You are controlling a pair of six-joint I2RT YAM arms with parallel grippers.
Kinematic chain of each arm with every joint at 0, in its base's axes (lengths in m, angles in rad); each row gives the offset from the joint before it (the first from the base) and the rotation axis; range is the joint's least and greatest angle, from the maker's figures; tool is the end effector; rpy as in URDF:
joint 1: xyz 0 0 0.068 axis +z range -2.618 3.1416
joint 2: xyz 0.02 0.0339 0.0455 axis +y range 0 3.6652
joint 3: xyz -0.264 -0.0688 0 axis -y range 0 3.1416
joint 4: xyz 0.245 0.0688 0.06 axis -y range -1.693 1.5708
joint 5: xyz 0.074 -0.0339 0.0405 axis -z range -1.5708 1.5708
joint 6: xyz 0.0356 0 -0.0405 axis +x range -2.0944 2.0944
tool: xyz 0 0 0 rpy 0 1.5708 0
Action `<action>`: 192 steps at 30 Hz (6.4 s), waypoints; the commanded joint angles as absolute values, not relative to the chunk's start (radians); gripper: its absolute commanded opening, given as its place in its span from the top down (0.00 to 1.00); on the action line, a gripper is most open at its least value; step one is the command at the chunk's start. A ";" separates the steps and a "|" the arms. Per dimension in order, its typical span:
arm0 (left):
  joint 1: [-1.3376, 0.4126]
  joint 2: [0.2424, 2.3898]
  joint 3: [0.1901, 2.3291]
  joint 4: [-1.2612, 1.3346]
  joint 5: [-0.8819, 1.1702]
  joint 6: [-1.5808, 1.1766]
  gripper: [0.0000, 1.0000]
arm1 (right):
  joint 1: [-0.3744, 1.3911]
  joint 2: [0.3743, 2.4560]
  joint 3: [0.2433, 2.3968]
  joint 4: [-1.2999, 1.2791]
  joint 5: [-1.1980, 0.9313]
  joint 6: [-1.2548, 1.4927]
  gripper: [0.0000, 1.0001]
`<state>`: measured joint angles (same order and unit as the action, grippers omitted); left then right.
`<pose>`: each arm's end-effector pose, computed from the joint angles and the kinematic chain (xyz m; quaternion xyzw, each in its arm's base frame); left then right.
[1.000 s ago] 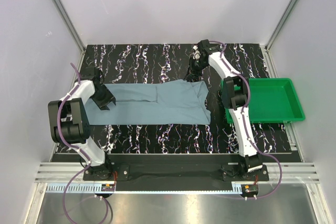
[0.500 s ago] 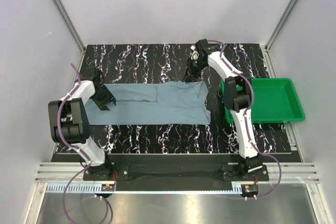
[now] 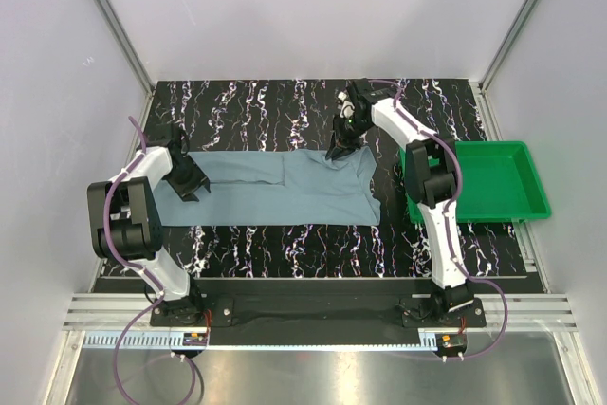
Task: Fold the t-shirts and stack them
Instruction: Fold the tshirt
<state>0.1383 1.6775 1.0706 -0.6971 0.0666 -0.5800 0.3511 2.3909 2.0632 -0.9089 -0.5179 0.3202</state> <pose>0.3098 0.0407 0.1799 -0.3440 0.9289 -0.0613 0.1225 0.4622 0.1881 0.1724 -0.0573 0.9524 0.2914 0.0686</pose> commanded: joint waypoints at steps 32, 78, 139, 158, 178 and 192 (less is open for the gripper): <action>0.135 1.637 1.066 -0.673 0.095 -0.571 0.55 | 0.388 2.496 2.132 -0.620 -0.863 0.626 0.86; -0.127 1.302 1.029 -0.738 -0.072 -0.508 0.42 | 0.471 2.034 1.713 -0.996 -0.147 1.411 0.26; -0.336 1.943 1.512 -0.742 -0.017 0.219 0.24 | 0.380 1.464 1.641 -1.166 -0.115 0.436 0.00; -0.388 1.984 1.353 -0.813 0.186 -0.194 0.34 | 0.380 1.501 1.586 -1.085 -0.137 0.463 0.00; -0.644 1.439 1.190 -0.778 -0.030 -0.700 0.30 | 0.362 2.448 2.475 -1.118 0.228 0.538 0.00; -0.603 1.224 1.195 -0.726 -0.213 -0.494 0.28 | 0.409 2.685 2.596 -1.063 0.241 0.499 0.10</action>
